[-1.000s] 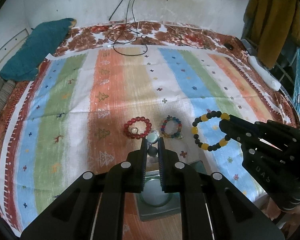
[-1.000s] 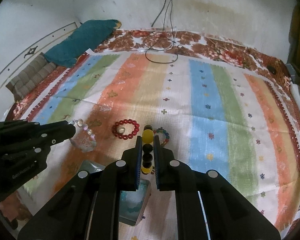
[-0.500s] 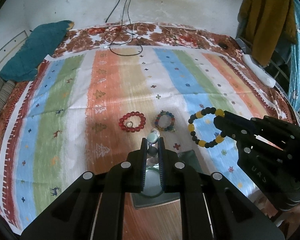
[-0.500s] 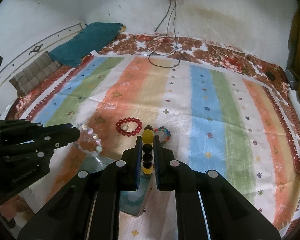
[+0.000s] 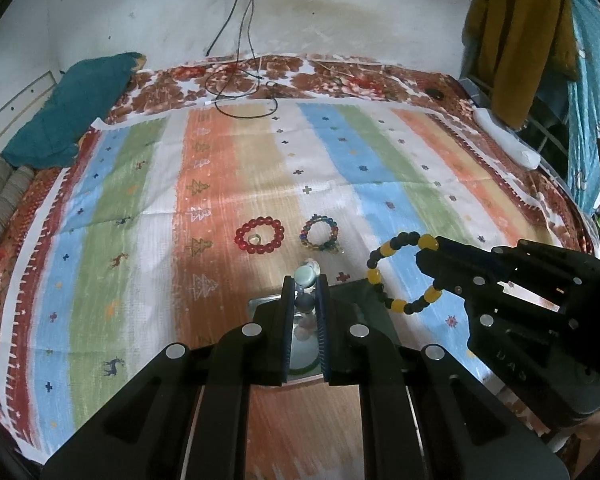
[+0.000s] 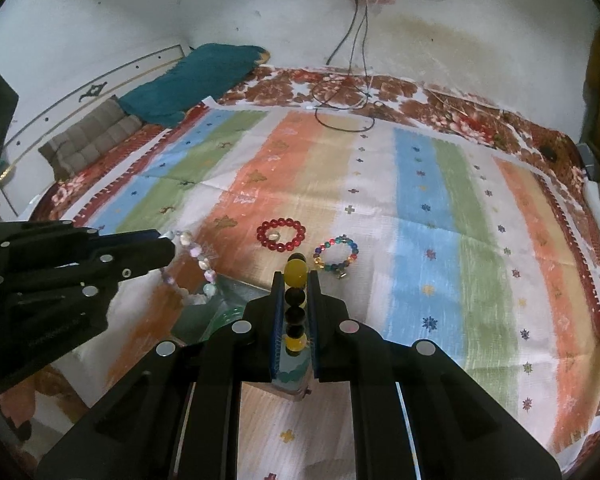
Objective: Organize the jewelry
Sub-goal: 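Carry the white and yellow-and-black bracelets over the tin box, then open the right tool over the tin while the left tool releases the white bracelet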
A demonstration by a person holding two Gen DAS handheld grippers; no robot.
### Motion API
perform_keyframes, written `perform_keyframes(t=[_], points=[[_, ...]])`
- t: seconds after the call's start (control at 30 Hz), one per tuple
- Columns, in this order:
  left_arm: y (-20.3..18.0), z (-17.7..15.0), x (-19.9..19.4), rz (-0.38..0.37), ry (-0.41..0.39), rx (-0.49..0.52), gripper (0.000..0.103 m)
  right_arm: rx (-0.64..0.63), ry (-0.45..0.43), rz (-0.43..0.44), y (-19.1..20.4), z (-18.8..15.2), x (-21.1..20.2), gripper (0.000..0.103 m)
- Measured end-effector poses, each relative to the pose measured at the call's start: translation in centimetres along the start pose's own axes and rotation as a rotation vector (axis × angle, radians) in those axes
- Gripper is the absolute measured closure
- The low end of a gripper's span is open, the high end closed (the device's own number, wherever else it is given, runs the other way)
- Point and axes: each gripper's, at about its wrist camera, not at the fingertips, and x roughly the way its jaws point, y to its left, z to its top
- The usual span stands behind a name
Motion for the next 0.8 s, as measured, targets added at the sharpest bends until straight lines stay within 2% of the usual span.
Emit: perform_keyframes(t=[0.17, 0.33, 0.47, 0.8], points=[[-0.6, -0.4, -0.1, 0.007, 0.001, 0.023, 0.093, -0.001, -0.003, 0.007, 0.3, -0.5, -0.5, 0.091], [-0.4, -0.3, 0.0, 0.023, 0.008, 0.005, 0.092, 0.014, 0.013, 0.025, 0.3, -0.6, -0.2, 0.091], [0.6, -0.2, 0.2, 0.042, 0.010, -0.032, 0.086, 0.041, 0.028, 0.016, -0.4, -0.5, 0.2, 0.077], [3.4, 0.5, 1.1, 0.061, 0.029, -0.114, 0.072, 0.085, 0.100, -0.026, -2.8, -0.1, 2.7, 0.066]])
